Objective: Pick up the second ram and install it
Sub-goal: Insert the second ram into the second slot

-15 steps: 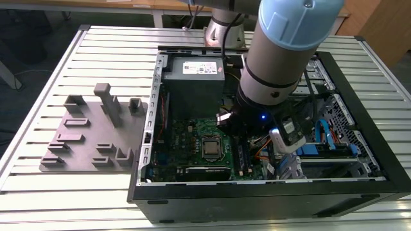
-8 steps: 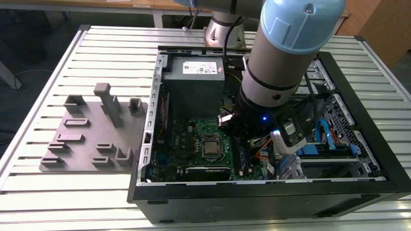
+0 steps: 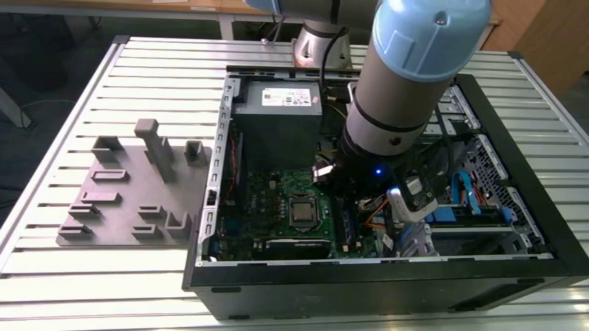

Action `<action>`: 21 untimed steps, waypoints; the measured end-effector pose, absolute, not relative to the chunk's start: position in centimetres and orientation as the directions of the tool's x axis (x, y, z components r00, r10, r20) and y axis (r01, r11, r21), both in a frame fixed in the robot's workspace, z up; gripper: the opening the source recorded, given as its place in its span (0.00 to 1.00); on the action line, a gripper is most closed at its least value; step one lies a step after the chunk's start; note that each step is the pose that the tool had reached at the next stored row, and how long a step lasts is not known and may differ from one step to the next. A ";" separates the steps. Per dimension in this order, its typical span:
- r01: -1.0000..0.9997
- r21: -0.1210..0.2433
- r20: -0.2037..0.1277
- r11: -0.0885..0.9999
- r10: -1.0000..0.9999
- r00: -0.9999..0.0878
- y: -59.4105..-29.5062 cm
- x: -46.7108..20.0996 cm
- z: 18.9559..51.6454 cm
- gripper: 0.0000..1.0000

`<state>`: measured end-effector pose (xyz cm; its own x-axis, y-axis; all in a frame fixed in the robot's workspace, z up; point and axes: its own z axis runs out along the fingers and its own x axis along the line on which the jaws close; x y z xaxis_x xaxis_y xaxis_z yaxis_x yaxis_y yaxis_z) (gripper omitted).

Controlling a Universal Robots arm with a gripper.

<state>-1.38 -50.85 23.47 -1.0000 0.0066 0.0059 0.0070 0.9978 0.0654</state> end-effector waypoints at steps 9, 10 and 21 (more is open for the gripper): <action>0.007 0.058 0.006 0.998 0.007 -1.000 -50.4 -1.3 23.1 0.13; 0.007 0.055 0.006 0.998 0.007 -1.000 -50.4 -1.3 23.0 0.13; 0.007 0.052 0.006 0.999 0.007 -1.000 -50.0 -1.6 22.6 0.13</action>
